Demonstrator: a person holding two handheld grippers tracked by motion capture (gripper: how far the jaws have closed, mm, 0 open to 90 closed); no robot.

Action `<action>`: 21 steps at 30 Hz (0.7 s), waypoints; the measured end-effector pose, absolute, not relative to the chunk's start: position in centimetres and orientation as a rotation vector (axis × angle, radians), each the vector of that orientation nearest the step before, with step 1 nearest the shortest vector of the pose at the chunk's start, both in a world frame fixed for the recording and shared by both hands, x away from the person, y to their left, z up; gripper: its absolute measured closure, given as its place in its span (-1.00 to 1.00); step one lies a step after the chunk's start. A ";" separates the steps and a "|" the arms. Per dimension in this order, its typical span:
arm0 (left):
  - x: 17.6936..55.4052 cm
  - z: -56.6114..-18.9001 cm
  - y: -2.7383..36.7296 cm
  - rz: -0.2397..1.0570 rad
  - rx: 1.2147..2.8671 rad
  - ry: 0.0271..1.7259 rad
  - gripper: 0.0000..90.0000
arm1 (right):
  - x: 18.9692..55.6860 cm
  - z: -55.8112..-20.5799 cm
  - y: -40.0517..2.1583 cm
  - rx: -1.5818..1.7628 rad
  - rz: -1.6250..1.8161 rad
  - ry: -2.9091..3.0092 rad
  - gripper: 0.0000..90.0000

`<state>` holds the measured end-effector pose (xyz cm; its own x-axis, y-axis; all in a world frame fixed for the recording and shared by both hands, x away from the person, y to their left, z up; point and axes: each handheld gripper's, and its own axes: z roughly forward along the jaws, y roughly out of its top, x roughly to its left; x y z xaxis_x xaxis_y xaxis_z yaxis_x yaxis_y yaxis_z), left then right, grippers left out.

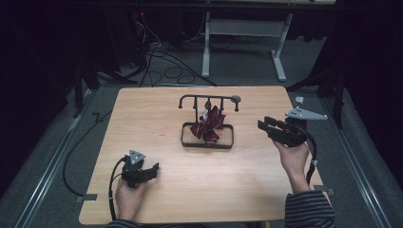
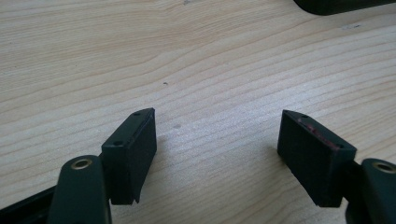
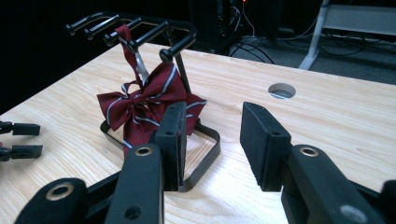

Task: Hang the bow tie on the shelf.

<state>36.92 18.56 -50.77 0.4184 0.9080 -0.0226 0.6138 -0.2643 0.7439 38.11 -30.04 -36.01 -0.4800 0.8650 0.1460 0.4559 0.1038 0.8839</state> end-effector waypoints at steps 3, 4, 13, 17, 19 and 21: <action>36.9 -50.8 18.6 0.547 1.987 1.286 -0.36 | 37.8 -36.3 -30.4 1.298 1.339 1.972 0.39; 36.9 -50.8 18.6 0.547 1.987 1.286 -0.36 | 37.7 -36.4 -30.5 1.300 1.338 1.968 0.39; 36.9 -50.8 18.5 0.550 1.990 1.286 -0.36 | 36.5 -37.2 -32.2 1.345 1.349 1.921 0.39; 36.9 -50.8 18.5 0.549 1.989 1.286 -0.36 | 36.0 -37.6 -32.7 1.359 1.346 1.913 0.39; 36.9 -50.8 18.5 0.550 1.990 1.286 -0.36 | 35.9 -37.9 -32.9 1.367 1.346 1.907 0.39; 36.9 -50.8 18.5 0.550 1.990 1.286 -0.36 | 35.7 -38.1 -33.1 1.372 1.345 1.903 0.39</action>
